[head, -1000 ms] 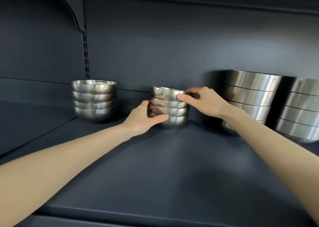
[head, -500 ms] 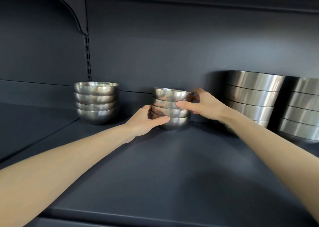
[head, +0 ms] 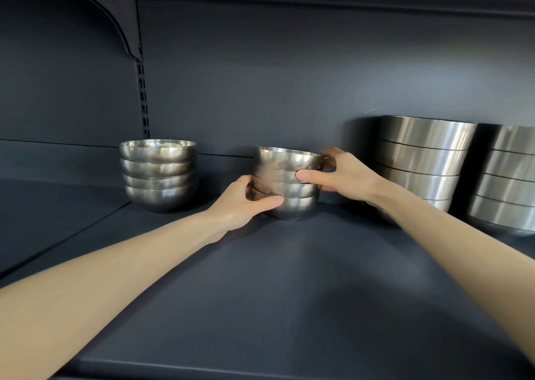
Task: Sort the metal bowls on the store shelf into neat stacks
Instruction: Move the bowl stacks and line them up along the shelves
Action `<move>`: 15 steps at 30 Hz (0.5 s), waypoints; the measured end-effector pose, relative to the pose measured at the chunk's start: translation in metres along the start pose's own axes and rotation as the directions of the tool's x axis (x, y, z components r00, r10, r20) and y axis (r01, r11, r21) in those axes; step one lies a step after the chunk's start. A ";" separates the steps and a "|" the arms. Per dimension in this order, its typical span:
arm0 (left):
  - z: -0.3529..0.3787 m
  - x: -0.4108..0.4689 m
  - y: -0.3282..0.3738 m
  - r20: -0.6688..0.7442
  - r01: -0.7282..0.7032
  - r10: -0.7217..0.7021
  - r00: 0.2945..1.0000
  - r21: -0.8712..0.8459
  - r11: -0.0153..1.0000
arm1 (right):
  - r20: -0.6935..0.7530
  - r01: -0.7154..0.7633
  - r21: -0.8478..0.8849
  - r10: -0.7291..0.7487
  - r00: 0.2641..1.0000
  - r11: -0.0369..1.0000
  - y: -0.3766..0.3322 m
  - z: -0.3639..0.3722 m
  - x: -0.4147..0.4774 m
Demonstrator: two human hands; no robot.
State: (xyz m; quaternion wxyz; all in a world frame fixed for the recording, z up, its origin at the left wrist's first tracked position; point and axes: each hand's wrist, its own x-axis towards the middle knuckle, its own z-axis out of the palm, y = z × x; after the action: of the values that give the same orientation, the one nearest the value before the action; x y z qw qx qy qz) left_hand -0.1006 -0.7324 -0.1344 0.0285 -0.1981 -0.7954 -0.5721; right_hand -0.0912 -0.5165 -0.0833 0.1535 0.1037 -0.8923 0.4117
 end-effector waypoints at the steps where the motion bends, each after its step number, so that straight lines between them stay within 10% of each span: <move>1: 0.000 0.000 0.000 -0.002 0.001 -0.001 1.000 0.000 1.000 | -0.002 -0.002 0.010 0.002 1.000 1.000 -0.001 0.000 -0.001; 15: 0.001 0.001 -0.003 0.037 0.079 -0.079 0.996 -0.015 0.997 | 0.085 -0.103 0.204 0.088 0.992 0.974 -0.010 0.005 -0.016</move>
State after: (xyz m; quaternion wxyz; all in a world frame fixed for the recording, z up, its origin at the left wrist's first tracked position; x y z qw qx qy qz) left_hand -0.1028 -0.7321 -0.1373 -0.0104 -0.1772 -0.7983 -0.5755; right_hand -0.0737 -0.5258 -0.0847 0.0879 0.0916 -0.8535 0.5053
